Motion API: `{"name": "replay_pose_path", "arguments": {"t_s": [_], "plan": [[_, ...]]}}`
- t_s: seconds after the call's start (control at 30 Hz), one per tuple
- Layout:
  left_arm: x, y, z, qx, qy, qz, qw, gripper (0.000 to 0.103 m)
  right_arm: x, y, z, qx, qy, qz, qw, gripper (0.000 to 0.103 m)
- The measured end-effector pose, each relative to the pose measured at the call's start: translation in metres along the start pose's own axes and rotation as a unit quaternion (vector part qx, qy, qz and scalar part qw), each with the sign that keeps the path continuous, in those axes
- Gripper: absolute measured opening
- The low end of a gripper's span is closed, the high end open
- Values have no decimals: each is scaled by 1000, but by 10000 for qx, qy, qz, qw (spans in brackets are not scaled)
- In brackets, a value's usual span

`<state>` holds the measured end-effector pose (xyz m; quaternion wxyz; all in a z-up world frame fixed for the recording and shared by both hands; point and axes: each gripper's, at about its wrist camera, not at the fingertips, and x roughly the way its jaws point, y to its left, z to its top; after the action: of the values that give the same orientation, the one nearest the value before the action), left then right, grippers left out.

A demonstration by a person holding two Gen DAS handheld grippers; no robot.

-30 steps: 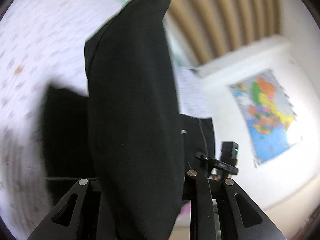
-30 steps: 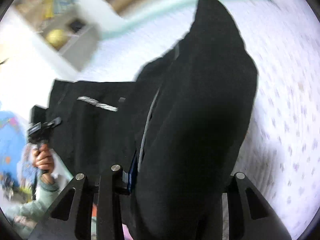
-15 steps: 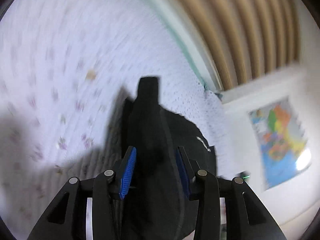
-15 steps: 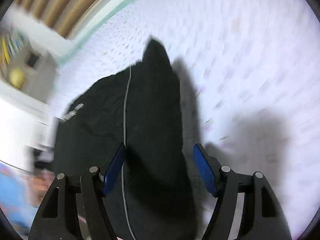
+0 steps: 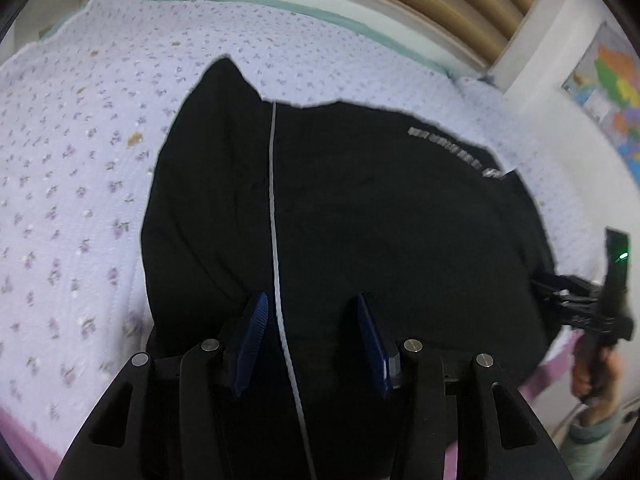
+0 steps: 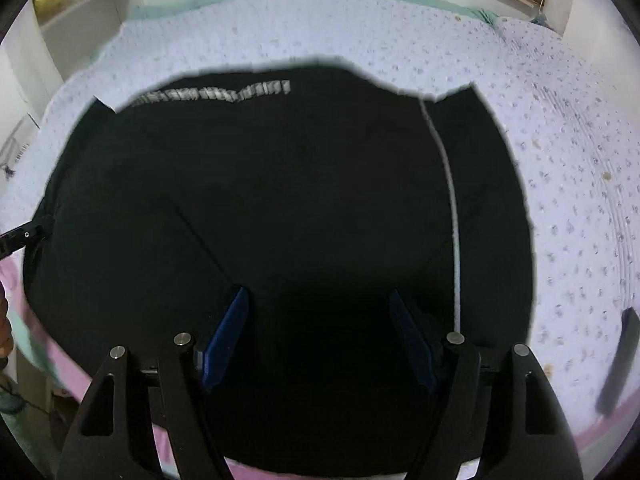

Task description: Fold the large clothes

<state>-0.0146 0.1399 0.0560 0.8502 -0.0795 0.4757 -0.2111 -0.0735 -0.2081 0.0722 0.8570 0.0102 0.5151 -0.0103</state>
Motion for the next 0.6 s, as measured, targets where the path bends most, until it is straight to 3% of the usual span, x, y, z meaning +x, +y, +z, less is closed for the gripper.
{"name": "replay_pose_path", "arguments": {"t_s": [0.1,0.2,0.33,0.43,0.53,0.6], "plan": [[5,0,2,-155,-188,144,9996,48,9,-7,2,254,-62,177,9995,79],[-2,-16,-6,66,-554,536,9970,48,6,-11,-6,507,-477,311,9971,85],[-23,-36,-21,242,-821,1081,9904,48,-11,-6,-27,936,-928,-15,9913,85],[-53,-60,-19,586,-1059,1569,9802,48,-39,4,-27,832,-1228,-197,9887,85],[-96,-83,-15,803,-1579,2045,9627,53,-82,15,-24,898,-1726,-178,9807,85],[-128,-97,-13,831,-1938,1858,9597,63,-105,18,-23,953,-1968,48,9758,88]]}}
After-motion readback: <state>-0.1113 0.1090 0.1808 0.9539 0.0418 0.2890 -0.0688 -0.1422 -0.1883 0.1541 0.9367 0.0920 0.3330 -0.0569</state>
